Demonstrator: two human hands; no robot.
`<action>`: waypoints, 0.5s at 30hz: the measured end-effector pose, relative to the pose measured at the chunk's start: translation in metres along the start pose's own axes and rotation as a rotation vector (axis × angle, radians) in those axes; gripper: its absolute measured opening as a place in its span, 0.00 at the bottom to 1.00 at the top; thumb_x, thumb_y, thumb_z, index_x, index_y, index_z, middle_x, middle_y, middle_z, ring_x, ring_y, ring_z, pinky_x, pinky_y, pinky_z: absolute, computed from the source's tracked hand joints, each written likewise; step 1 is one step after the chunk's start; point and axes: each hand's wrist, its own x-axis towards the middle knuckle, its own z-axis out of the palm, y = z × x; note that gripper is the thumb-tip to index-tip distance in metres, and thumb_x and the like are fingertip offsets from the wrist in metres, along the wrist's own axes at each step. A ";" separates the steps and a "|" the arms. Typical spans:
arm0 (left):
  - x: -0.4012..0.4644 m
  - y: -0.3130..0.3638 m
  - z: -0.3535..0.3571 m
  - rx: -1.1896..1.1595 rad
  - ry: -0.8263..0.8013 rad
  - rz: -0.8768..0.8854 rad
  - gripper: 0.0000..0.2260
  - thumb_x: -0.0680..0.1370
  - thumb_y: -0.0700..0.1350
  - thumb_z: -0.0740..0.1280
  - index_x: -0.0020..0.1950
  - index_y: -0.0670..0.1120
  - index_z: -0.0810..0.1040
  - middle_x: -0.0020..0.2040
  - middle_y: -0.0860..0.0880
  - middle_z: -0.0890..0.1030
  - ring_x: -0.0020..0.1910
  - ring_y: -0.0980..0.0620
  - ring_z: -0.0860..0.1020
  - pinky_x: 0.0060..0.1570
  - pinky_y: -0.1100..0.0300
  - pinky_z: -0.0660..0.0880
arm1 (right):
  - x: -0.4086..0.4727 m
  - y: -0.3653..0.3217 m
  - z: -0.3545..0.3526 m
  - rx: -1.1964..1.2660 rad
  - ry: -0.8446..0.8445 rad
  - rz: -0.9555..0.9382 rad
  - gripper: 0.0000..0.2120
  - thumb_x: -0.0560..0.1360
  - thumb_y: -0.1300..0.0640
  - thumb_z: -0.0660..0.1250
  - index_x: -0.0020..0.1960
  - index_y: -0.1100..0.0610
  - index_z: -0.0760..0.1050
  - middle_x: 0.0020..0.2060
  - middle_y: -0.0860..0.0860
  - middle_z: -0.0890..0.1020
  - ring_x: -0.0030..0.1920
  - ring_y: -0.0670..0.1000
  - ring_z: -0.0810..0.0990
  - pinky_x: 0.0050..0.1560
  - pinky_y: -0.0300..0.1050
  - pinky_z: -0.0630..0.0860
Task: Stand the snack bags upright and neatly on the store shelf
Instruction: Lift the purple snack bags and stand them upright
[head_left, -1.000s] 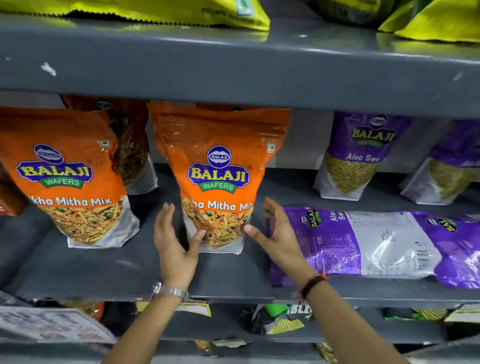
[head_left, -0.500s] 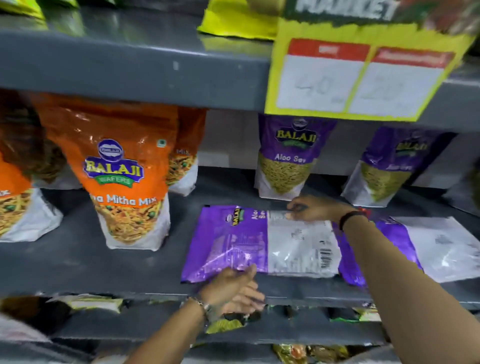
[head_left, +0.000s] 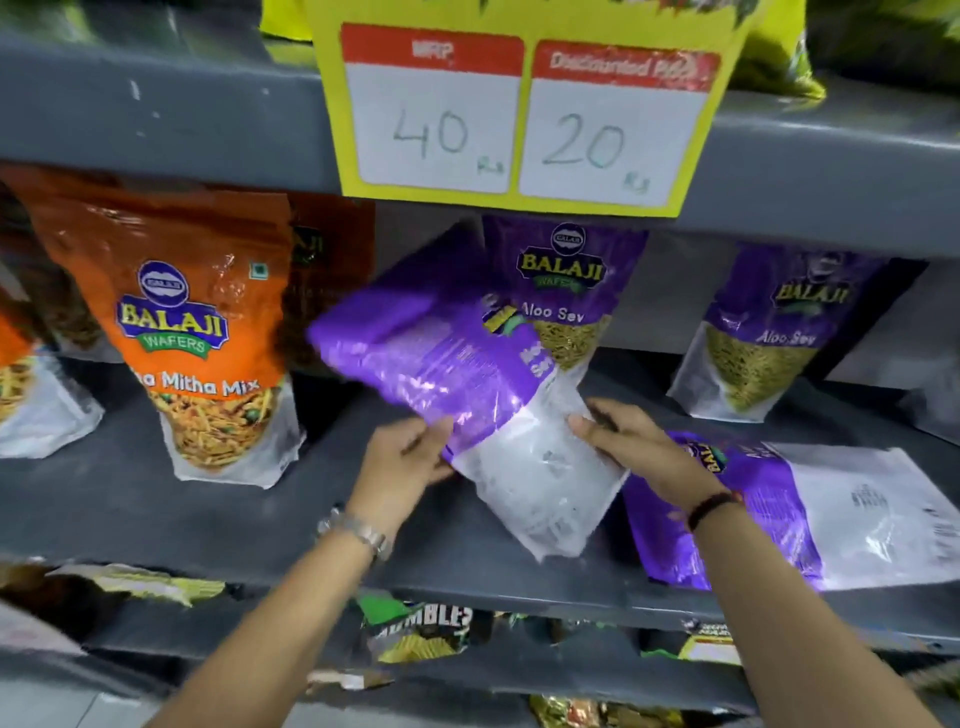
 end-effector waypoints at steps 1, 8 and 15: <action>0.010 0.010 -0.005 0.090 -0.036 0.089 0.12 0.76 0.41 0.61 0.37 0.34 0.75 0.38 0.42 0.75 0.37 0.50 0.74 0.41 0.53 0.80 | -0.005 0.000 0.005 0.062 0.049 -0.038 0.06 0.74 0.63 0.64 0.45 0.53 0.75 0.32 0.40 0.82 0.33 0.35 0.77 0.35 0.28 0.73; 0.046 0.010 -0.022 0.150 -0.091 0.123 0.14 0.76 0.43 0.62 0.32 0.39 0.76 0.32 0.48 0.76 0.37 0.52 0.71 0.45 0.55 0.69 | -0.006 0.031 0.046 -0.110 0.252 -0.059 0.14 0.69 0.62 0.70 0.53 0.61 0.72 0.53 0.61 0.79 0.50 0.55 0.79 0.52 0.38 0.72; 0.049 -0.039 -0.033 0.280 -0.439 -0.047 0.27 0.63 0.45 0.74 0.59 0.48 0.71 0.52 0.56 0.80 0.55 0.62 0.76 0.55 0.65 0.72 | 0.006 0.028 0.034 -0.012 -0.095 -0.016 0.34 0.64 0.64 0.75 0.63 0.50 0.62 0.56 0.41 0.75 0.54 0.30 0.73 0.53 0.22 0.69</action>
